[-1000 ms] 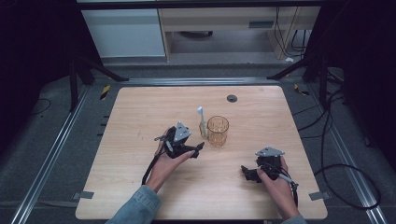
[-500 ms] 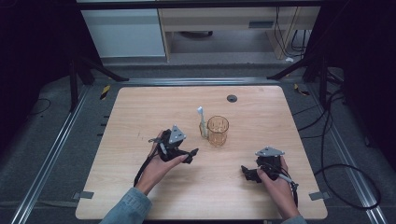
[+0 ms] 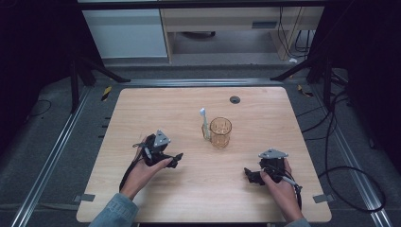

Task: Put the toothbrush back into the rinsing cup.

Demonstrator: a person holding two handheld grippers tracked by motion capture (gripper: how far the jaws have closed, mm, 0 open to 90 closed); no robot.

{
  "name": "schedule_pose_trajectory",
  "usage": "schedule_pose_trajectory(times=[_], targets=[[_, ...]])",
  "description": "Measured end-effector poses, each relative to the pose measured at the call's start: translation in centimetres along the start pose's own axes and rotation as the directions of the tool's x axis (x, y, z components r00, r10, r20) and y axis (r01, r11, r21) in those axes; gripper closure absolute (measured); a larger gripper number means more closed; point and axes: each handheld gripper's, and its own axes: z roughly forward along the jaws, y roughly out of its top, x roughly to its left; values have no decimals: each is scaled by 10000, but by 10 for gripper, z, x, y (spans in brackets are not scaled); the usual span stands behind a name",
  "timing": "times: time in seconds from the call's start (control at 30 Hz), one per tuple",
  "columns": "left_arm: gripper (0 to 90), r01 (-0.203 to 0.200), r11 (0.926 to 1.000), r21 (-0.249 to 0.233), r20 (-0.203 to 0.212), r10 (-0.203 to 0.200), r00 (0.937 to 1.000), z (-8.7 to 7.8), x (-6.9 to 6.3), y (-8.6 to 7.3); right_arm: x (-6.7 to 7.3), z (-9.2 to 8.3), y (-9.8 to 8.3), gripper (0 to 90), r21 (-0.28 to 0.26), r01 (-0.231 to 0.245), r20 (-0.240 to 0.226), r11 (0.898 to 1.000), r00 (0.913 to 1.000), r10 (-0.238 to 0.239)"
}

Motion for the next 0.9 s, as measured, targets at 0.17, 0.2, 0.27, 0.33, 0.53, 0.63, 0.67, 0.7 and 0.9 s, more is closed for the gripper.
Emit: schedule_pose_trajectory(times=[0.17,0.2,0.27,0.33,0.53,0.63,0.67,0.7,0.9], targets=[[55,280,9996,94,-222,-278,9994,-5,13,-17,0,0,0,5,1,8,0,10000,10000,-8],[55,364,9992,175,-315,-358,9989,-6,16,-21,0,0,0,4,2,1,2,10000,10000,-1],[54,581,9980,252,-463,-569,9973,-6,22,-28,0,0,0,4,0,3,2,10000,10000,-3],[54,793,9963,322,-645,-771,9949,-6,29,-36,0,0,0,4,0,5,1,10000,10000,-5],[54,1698,9853,213,-1020,-1668,9807,-9,51,-53,0,0,0,5,0,4,0,10000,10000,-4],[55,1867,9822,207,-1193,-1830,9759,-9,58,-57,0,0,0,4,0,0,0,10000,10000,0],[55,1955,9804,244,-1198,-1913,9742,-9,61,-59,0,0,0,4,1,1,1,10000,10000,-1],[55,2047,9784,276,-1209,-2000,9723,-8,62,-61,0,0,0,4,2,7,0,10000,10000,-7],[52,2331,9707,579,-1356,-2237,9652,-2,68,-70,0,0,0,4,7,9,-14,10000,10000,-9]])
